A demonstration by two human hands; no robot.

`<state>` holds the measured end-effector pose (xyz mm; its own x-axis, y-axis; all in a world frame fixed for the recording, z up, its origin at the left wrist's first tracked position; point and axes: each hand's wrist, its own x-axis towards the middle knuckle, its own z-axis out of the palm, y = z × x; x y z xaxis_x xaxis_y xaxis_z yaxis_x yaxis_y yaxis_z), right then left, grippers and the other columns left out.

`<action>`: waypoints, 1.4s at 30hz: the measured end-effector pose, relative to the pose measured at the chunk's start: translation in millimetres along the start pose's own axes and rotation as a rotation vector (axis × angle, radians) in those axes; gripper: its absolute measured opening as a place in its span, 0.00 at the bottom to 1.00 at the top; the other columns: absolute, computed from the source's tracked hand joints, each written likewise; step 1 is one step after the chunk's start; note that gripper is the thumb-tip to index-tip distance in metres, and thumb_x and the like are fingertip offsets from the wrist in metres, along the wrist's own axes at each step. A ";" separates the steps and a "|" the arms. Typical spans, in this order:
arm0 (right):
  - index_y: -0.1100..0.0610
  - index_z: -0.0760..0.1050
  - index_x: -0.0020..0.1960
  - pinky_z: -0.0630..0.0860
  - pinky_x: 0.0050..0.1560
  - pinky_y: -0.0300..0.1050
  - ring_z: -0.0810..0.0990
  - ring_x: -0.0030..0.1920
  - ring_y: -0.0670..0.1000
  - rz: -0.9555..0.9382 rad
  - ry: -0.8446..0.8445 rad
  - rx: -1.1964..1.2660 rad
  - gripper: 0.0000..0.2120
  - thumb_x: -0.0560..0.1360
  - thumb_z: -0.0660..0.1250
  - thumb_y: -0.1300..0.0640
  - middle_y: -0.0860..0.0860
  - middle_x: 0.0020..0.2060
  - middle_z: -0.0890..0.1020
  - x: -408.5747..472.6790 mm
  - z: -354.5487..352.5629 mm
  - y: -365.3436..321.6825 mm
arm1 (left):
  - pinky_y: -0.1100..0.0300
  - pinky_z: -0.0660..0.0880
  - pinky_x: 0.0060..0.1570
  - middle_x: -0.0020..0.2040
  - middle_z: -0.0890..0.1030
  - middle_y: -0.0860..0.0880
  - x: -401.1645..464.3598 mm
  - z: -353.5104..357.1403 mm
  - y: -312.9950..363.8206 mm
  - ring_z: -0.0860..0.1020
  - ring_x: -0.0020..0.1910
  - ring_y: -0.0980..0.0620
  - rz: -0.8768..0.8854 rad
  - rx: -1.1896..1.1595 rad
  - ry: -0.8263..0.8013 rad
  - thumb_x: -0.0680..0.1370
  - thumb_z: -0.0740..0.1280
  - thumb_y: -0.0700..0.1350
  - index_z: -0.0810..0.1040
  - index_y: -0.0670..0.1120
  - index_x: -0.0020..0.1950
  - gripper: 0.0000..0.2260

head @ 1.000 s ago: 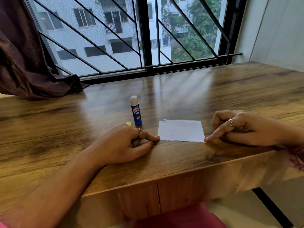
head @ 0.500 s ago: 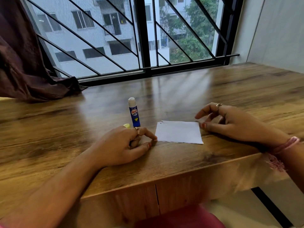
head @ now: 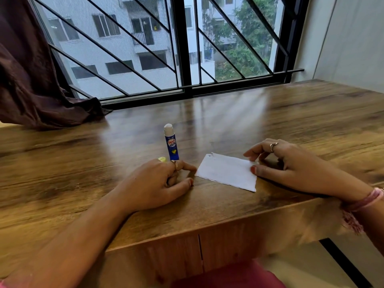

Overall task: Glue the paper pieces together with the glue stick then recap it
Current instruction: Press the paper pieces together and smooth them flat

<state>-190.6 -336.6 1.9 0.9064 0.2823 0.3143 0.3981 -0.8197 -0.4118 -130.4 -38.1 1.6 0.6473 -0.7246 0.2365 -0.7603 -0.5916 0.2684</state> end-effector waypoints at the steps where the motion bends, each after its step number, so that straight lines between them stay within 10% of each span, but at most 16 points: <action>1: 0.36 0.71 0.54 0.66 0.44 0.28 0.73 0.51 0.35 -0.002 0.006 -0.007 0.11 0.71 0.63 0.41 0.35 0.48 0.77 -1.1 1.2 -0.1 | 0.67 0.65 0.28 0.25 0.67 0.55 -0.1 -0.1 0.7 0.71 0.28 0.57 0.005 0.002 0.009 0.76 0.61 0.57 0.73 0.58 0.62 0.15; 6: 0.39 0.72 0.56 0.65 0.43 0.27 0.73 0.50 0.35 0.007 0.049 -0.011 0.15 0.71 0.62 0.38 0.36 0.46 0.77 -3.7 5.4 -2.4 | 0.71 0.63 0.28 0.28 0.75 0.53 -3.9 -1.3 13.6 0.72 0.29 0.60 0.136 0.045 0.009 0.78 0.60 0.54 0.70 0.66 0.53 0.07; 17: 0.41 0.75 0.58 0.78 0.50 0.51 0.81 0.48 0.40 0.147 0.056 0.201 0.13 0.76 0.62 0.52 0.35 0.48 0.83 -31.1 0.1 -14.7 | 0.76 0.61 0.32 0.24 0.67 0.57 -2.0 4.3 40.6 0.67 0.27 0.70 0.356 0.013 -0.083 0.78 0.61 0.56 0.72 0.56 0.67 0.18; 24: 0.40 0.76 0.59 0.73 0.47 0.37 0.78 0.48 0.42 0.069 0.155 0.200 0.16 0.78 0.61 0.59 0.39 0.45 0.78 -43.3 14.0 -30.8 | 0.73 0.61 0.29 0.39 0.83 0.53 -4.9 9.2 35.4 0.68 0.28 0.68 0.366 0.070 -0.108 0.77 0.55 0.63 0.68 0.62 0.68 0.20; 42: 0.31 0.71 0.62 0.61 0.54 0.46 0.71 0.48 0.39 0.064 -0.008 -0.203 0.25 0.71 0.45 0.41 0.38 0.39 0.71 -54.5 22.5 -61.3 | 0.73 0.60 0.27 0.33 0.80 0.56 -6.2 9.4 35.0 0.67 0.25 0.67 0.370 0.055 -0.101 0.77 0.57 0.64 0.70 0.62 0.66 0.19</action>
<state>-261.2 -290.6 -9.3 0.9304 0.2299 0.2856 0.3039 -0.9193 -0.2501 -161.5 -57.6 0.8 0.3220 -0.9221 0.2144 -0.9450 -0.2995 0.1314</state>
